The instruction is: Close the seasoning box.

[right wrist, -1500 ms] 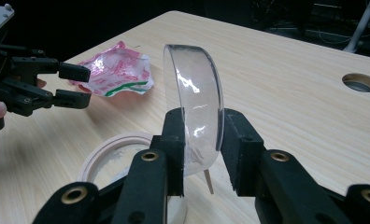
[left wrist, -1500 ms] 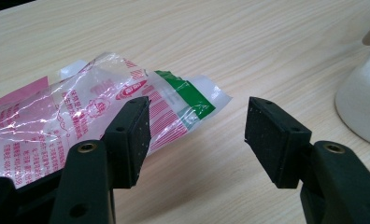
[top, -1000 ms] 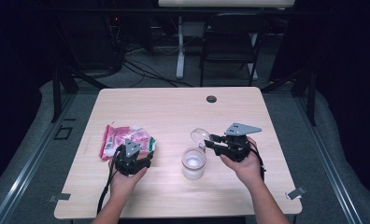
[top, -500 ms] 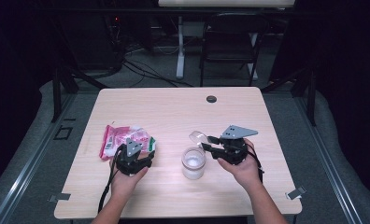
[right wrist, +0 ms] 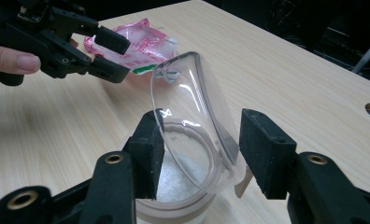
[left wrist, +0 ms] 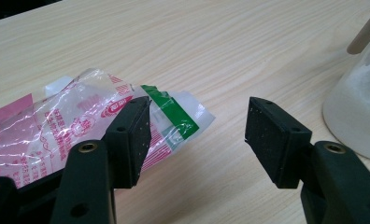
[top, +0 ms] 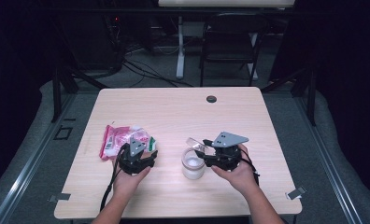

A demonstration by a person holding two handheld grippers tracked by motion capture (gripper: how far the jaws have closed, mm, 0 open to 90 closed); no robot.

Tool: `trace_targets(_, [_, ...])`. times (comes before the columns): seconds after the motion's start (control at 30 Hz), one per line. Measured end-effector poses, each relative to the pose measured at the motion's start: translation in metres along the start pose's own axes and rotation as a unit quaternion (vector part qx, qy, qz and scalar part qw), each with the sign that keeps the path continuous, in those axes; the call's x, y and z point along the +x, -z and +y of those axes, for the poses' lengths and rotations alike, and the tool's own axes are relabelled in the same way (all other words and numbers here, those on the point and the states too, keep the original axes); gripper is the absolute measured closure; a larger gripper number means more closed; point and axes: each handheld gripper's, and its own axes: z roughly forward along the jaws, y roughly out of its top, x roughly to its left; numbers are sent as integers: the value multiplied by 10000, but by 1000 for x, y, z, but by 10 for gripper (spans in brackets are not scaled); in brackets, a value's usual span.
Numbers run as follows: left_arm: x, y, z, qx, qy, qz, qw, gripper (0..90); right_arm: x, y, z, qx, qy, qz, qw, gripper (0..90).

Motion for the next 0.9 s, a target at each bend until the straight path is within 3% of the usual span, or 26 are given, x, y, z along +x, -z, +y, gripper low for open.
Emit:
trace_targets(0.33, [2,2,2,-17,16,8,10000,409,7,3,2,-9,157,-18,9999,487])
trace_targets(0.5, [2,0,2,-21,39,10,10000,408,14,2,5,-38,217,186,9996,468])
trace_targets(0.9, [2,1,2,-25,28,23,10000,408,28,-12,2,240,473,311,9981,465])
